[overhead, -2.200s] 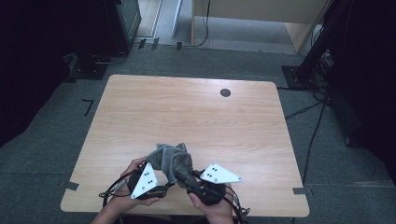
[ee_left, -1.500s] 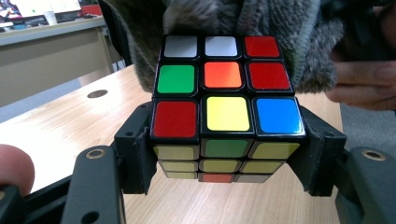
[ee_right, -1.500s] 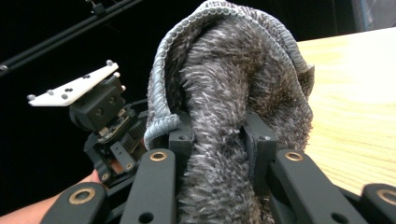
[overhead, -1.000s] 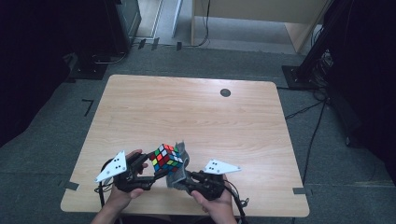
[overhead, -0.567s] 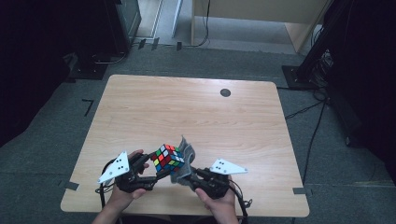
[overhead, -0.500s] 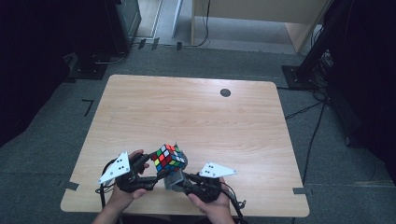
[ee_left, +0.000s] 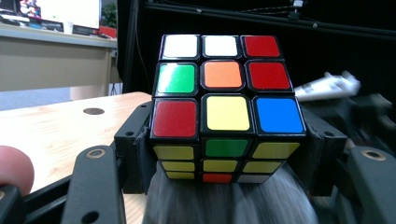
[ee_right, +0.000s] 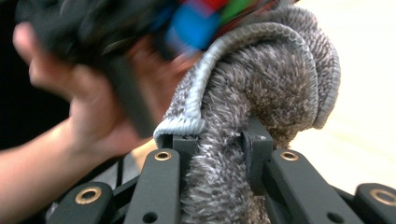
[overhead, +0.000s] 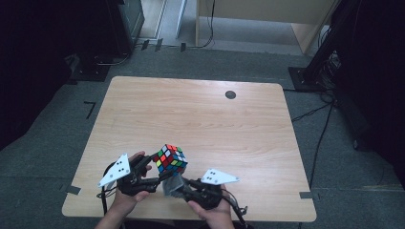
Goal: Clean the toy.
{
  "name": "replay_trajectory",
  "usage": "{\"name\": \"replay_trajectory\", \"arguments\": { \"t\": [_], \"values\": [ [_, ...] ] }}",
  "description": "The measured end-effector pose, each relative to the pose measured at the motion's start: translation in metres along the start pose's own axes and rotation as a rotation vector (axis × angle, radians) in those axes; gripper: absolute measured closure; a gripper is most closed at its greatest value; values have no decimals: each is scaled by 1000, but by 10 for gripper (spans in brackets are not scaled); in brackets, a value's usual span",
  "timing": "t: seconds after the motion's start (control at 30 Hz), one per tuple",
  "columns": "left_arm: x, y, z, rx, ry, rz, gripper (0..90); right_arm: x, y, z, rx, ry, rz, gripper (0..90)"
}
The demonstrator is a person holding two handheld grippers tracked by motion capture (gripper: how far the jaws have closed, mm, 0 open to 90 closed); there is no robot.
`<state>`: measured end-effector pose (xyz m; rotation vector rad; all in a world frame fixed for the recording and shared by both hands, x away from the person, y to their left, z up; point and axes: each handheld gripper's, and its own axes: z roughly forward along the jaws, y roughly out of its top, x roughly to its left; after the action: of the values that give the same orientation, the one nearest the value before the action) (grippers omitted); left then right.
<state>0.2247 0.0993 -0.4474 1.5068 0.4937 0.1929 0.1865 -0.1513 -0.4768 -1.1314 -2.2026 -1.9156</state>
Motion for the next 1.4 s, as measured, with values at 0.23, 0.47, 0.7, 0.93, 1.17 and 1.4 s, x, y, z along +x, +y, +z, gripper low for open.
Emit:
{"name": "replay_trajectory", "arguments": {
  "t": [0.23,0.47,0.7,0.93,1.17,1.4],
  "values": [
    [1,-2,0,-4,30,4,341,6,-1,3,-43,34,-18,738],
    [9,2,-8,-14,44,-18,341,-21,9,-22,-118,-164,-1,734],
    [14,-1,-4,38,109,-38,341,-55,14,-47,-23,-503,-148,718],
    [17,-5,-1,91,168,-52,341,-88,-4,-44,181,-827,-267,680],
    [21,-4,-3,86,198,-78,341,-96,1,-51,116,-736,-235,372],
    [23,-3,-4,88,241,-114,341,-73,18,-61,-25,-637,-306,317]
  ]
}}
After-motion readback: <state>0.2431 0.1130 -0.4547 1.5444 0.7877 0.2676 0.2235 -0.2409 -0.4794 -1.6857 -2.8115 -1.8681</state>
